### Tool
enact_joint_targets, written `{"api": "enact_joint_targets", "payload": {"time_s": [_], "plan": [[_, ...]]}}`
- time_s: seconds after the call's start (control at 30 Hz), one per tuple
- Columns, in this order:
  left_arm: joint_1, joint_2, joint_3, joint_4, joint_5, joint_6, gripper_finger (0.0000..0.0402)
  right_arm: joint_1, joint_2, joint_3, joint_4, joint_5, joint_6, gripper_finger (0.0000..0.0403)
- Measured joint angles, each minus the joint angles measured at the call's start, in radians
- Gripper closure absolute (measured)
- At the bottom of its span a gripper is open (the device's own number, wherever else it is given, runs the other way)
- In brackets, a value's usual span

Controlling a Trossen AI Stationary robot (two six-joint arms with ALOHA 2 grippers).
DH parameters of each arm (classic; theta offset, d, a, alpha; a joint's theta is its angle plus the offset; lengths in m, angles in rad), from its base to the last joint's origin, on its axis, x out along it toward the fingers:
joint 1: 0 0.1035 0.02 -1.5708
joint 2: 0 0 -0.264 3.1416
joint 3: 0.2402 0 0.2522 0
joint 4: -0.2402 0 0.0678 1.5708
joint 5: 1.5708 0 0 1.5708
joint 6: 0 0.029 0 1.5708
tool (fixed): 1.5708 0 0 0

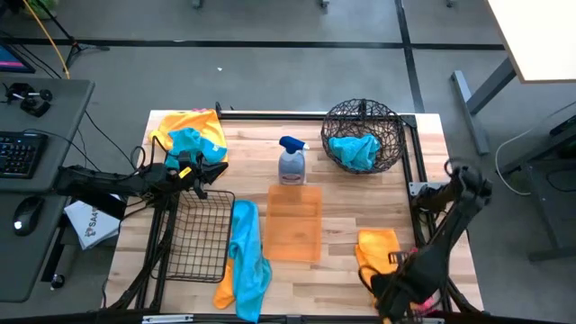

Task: Sort microfiber towel by color & place in baskets
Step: Put the bottom right yellow towel into the orange bin

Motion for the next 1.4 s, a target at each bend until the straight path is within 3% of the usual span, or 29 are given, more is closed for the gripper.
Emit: {"api": "enact_joint_targets", "payload": {"time_s": [0.17, 0.27, 0.37, 0.57, 0.93, 1.07, 1.4], "plan": [[0.000, 0.000, 0.000, 0.000, 0.000, 0.000, 0.0398, -0.122, -0.044, 0.284, -0.227, 0.243, -0.075, 0.0400], [0.000, 0.000, 0.000, 0.000, 0.000, 0.000, 0.0398, -0.212, -0.050, 0.439, -0.222, 0.382, -0.155, 0.0401], [0.000, 0.000, 0.000, 0.000, 0.000, 0.000, 0.0398, -0.302, -0.039, 0.539, -0.127, 0.451, -0.276, 0.0402], [0.000, 0.000, 0.000, 0.000, 0.000, 0.000, 0.0398, -0.432, -0.024, 0.581, 0.251, 0.435, -0.526, 0.0402], [0.000, 0.000, 0.000, 0.000, 0.000, 0.000, 0.0398, -0.554, -0.026, 0.617, 0.674, 0.397, -0.804, 0.0403], [0.000, 0.000, 0.000, 0.000, 0.000, 0.000, 0.0398, -0.581, -0.029, 0.638, 0.637, 0.395, -0.820, 0.0403], [0.000, 0.000, 0.000, 0.000, 0.000, 0.000, 0.0398, -0.581, 0.012, 0.635, 0.225, 0.448, -0.762, 0.0403]]}}
